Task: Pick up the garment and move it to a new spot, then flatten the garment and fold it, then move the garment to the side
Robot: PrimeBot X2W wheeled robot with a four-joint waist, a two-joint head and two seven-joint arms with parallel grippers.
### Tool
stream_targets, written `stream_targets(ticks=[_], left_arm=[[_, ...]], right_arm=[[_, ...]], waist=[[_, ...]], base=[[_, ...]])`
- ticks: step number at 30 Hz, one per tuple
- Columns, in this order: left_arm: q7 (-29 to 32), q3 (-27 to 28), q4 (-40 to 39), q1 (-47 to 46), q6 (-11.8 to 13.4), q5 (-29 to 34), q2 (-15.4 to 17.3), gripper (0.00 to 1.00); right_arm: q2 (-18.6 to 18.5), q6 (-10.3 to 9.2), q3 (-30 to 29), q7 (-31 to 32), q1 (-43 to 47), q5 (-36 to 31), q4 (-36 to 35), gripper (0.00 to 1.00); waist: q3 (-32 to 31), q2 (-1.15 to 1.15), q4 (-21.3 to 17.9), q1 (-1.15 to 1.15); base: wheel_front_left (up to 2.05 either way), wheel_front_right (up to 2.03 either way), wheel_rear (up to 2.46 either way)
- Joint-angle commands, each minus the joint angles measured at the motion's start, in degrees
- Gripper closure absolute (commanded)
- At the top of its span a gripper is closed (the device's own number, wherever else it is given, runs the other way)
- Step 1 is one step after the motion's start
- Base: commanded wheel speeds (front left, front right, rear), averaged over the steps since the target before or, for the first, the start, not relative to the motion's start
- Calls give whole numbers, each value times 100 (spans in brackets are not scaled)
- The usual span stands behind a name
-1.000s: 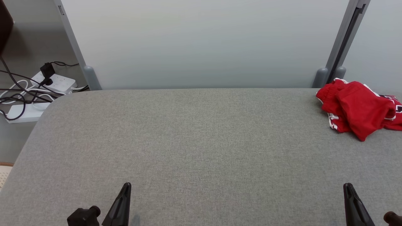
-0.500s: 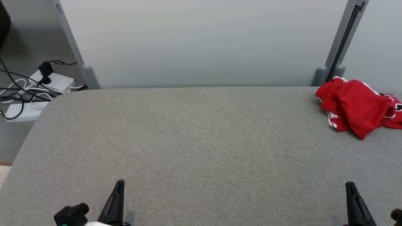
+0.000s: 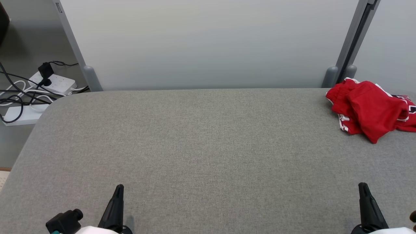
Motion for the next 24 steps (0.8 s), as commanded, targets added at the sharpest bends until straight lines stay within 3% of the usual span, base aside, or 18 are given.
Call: stream_targets(ticks=[1, 24], left_arm=[[45, 129, -115, -365, -18, -209, 26, 100], [425, 336, -84, -549, -27, -1719, 33, 100]], right_arm=[[-97, 3, 0, 47, -243, 203, -74, 100], [-137, 4, -23, 408, -548, 1784, 144, 100]], waist=[[4, 0, -3, -1], [65, 0, -41, -1]], base=[[0, 0, 0], [0, 0, 0]])
